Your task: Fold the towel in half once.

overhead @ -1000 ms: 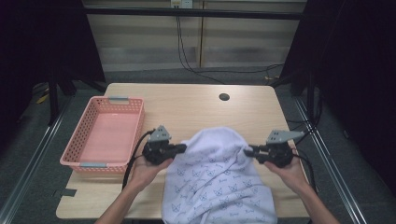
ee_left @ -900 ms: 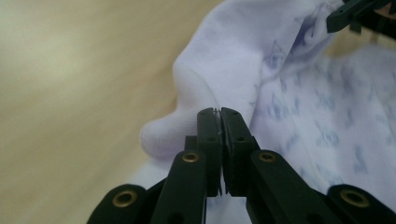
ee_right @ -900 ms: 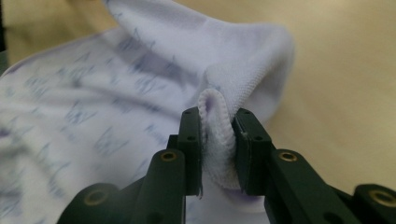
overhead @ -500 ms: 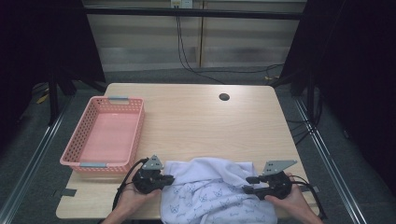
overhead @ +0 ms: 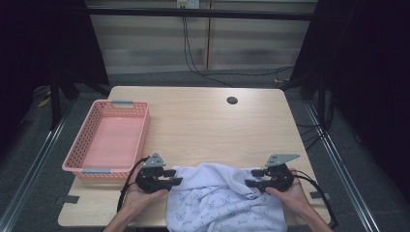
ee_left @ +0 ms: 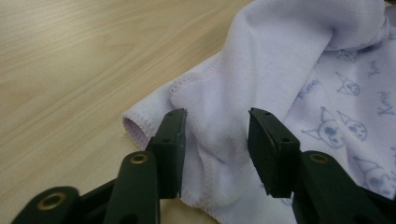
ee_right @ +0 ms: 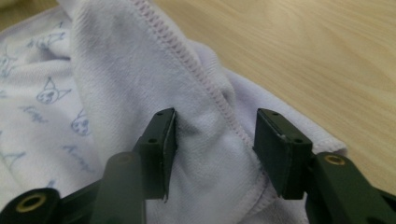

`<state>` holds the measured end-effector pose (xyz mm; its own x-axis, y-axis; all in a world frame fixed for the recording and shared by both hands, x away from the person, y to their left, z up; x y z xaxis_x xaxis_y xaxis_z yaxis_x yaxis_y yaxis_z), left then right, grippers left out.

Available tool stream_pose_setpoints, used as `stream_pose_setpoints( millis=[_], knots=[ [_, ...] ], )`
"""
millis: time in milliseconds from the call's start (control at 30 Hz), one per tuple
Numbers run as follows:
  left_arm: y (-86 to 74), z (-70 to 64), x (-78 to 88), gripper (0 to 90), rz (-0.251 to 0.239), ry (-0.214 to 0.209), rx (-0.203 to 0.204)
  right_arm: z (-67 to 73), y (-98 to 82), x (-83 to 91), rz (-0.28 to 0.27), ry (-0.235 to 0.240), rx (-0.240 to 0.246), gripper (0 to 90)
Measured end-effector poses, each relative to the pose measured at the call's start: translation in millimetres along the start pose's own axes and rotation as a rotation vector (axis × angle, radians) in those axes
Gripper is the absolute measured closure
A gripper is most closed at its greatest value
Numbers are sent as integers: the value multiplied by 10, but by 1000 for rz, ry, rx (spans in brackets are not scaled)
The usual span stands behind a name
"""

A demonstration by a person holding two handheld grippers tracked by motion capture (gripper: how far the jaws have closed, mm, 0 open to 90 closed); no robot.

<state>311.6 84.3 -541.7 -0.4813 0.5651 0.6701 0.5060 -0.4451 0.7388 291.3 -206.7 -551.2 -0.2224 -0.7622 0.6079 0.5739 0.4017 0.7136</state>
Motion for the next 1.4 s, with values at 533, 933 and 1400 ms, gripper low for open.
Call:
stream_pose_setpoints(
  millis=[533,933,1400],
  knots=[
    [154,-32,1,801,-35,-15,-8,-49,171,222,-128,-28,-14,794],
    [720,191,224,806,-223,21,57,-211,669,731,-308,-117,-5,855],
    [1407,477,290,807,-318,73,49,-482,1450,1127,-380,-196,65,857]
  ],
)
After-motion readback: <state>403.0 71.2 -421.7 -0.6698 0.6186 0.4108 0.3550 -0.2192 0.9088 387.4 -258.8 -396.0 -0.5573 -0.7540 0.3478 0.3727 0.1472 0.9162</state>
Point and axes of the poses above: each handheld gripper's, and its own axes: x roughly backward along the jaws, y roughly out of its top, z roughly to its left, the point moved 9 cm from there along -x, roughly forward along the jaws, and after that the axes turned 13 degrees about y, right-handed, at the moved point
